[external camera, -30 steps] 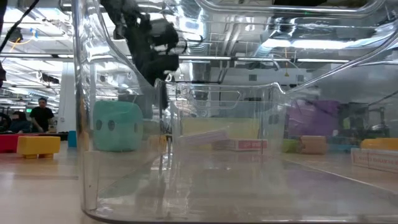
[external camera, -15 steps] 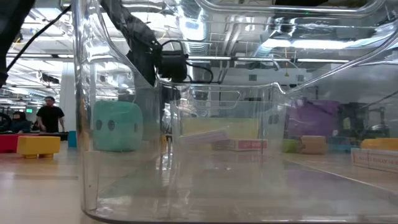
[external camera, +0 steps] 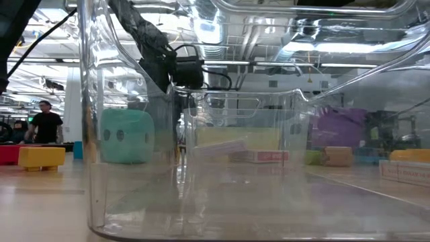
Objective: Pick & Place Toys
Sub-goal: Put the yellow game piece into the yellow bin
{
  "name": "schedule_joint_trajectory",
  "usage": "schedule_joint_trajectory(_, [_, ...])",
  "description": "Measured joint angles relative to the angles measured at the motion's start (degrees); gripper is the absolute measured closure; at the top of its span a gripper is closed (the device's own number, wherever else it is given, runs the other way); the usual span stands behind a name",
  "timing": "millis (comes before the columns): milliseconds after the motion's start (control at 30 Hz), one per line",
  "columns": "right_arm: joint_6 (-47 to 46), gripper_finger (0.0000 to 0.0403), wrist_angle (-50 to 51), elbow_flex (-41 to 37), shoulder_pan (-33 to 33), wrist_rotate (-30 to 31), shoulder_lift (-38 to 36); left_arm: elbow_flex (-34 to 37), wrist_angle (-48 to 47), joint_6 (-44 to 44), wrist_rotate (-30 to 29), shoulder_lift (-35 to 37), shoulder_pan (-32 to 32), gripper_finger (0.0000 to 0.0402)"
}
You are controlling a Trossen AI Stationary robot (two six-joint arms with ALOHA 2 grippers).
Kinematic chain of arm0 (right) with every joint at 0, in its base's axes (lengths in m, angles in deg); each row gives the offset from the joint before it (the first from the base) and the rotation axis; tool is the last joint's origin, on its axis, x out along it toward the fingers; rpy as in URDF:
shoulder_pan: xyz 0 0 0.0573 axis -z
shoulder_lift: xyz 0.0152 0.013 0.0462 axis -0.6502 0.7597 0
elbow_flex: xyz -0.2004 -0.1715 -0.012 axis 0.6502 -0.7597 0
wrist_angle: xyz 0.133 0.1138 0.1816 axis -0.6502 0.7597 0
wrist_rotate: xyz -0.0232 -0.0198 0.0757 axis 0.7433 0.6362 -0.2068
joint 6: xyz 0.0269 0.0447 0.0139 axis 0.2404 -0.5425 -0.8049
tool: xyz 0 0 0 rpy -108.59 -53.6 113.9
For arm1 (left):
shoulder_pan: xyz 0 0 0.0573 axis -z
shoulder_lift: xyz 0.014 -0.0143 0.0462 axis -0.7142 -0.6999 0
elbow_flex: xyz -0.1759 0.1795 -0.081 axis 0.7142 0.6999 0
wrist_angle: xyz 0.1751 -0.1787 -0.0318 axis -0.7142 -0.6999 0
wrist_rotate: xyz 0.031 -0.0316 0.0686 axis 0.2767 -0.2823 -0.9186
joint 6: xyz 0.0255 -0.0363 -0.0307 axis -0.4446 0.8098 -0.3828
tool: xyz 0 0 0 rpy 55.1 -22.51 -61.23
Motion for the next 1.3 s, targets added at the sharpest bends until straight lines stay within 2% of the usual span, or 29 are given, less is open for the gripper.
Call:
schedule_joint_trajectory(400, [0.0, 0.0230, 0.0, 0.0, 0.0, 0.0, 0.0, 0.0, 0.5, -0.9, 0.0, 0.0, 0.0, 0.0240])
schedule_joint_trajectory(800, [0.0, 0.0230, 0.0, 0.0, 0.0, 0.0, 0.0, 0.0, 0.5, -1.5, -0.3, 0.3, 0.0, 0.0234])
schedule_joint_trajectory(967, [0.0, 0.0230, 0.0, 0.0, 0.0, 0.0, 0.0, -2.3, -2.7, -1.5, -0.6, 1.2, -0.3, 0.0237])
schedule_joint_trajectory(1100, [0.0, 0.0230, 0.3, 0.0, 0.0, -0.1, 0.0, -3.5, -4.8, -1.9, -1.8, 4.1, -0.3, 0.0235])
schedule_joint_trajectory(1300, [0.0, 0.0230, 0.4, 0.0, 0.0, -0.1, 0.0, -3.9, -4.4, -2.1, -2.6, 12.7, -0.3, 0.0236])
